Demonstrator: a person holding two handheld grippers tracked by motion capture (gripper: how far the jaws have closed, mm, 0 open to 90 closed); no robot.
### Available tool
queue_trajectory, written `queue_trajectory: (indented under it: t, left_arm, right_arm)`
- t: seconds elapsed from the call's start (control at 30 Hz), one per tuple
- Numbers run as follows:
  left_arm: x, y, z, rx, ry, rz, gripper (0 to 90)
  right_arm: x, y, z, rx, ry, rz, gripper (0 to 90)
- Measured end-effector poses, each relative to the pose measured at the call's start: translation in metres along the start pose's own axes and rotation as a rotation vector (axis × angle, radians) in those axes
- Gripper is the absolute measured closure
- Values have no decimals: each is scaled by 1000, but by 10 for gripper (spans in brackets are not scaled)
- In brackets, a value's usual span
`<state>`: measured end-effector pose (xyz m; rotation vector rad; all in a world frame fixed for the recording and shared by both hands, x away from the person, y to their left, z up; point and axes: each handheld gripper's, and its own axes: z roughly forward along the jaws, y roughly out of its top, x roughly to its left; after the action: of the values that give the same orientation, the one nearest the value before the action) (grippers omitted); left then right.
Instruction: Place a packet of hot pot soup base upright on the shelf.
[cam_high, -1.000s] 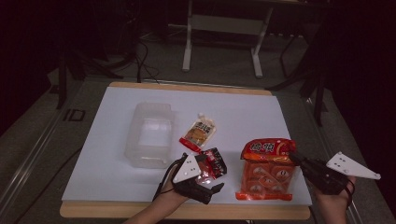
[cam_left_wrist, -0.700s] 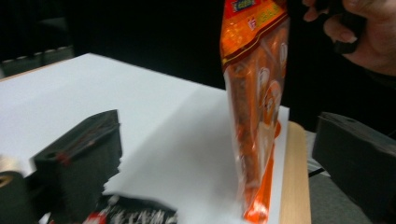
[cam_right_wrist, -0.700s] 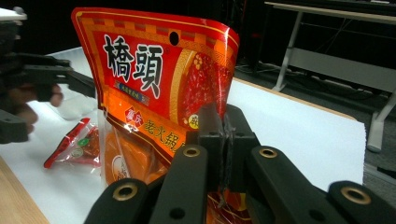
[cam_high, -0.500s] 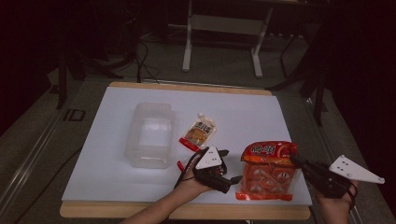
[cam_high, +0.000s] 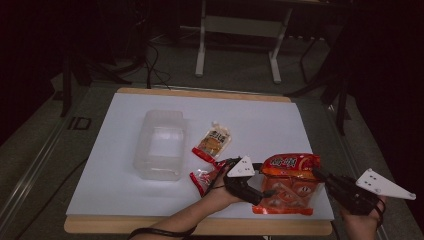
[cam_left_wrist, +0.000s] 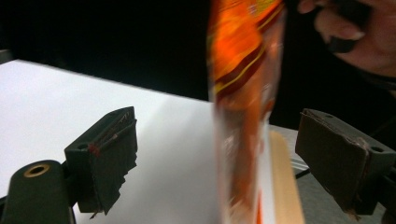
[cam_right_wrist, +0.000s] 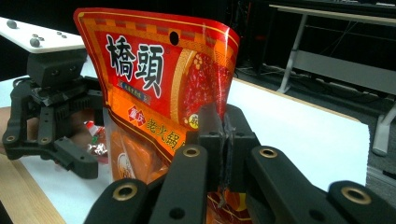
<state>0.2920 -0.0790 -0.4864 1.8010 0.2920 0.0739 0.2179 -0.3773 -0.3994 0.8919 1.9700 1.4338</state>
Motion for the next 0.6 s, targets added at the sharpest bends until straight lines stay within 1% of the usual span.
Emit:
queue_trajectory:
  t: [0.03,0.07,0.1,0.13,0.17,0.2,0.23,0.37,0.47,0.5,0.6]
  left_arm:
    - [-1,1,4,7,-5,2,148]
    - [-1,2,6,10,-20,13,150]
    - [-1,2,8,4,-30,13,166]
    - [-1,3,10,-1,-45,9,217]
    - [0,3,12,-4,-62,3,246]
    - [0,3,13,-9,-71,9,308]
    - [0,4,15,-14,-75,10,342]
    - [1,3,21,-18,-122,-5,473]
    - [-2,4,24,-28,-133,-2,587]
    - [-2,4,24,-28,-130,-4,589]
    - [-2,4,25,-24,-116,3,663]
  right_arm:
    - [0,0,0,0,0,-1,882]
    - [0,0,0,1,0,-4,882]
    - [1,1,0,2,2,-4,882]
    - [1,1,0,2,2,-5,882]
    - [1,1,0,2,3,-8,882]
    - [2,1,-1,3,4,-9,882]
    - [2,1,-1,2,4,-9,882]
    - [3,1,-3,-1,6,-8,881]
    - [4,1,-4,-1,3,-15,881]
    - [4,1,-4,-1,2,-16,882]
    - [3,0,-5,-3,4,-9,881]
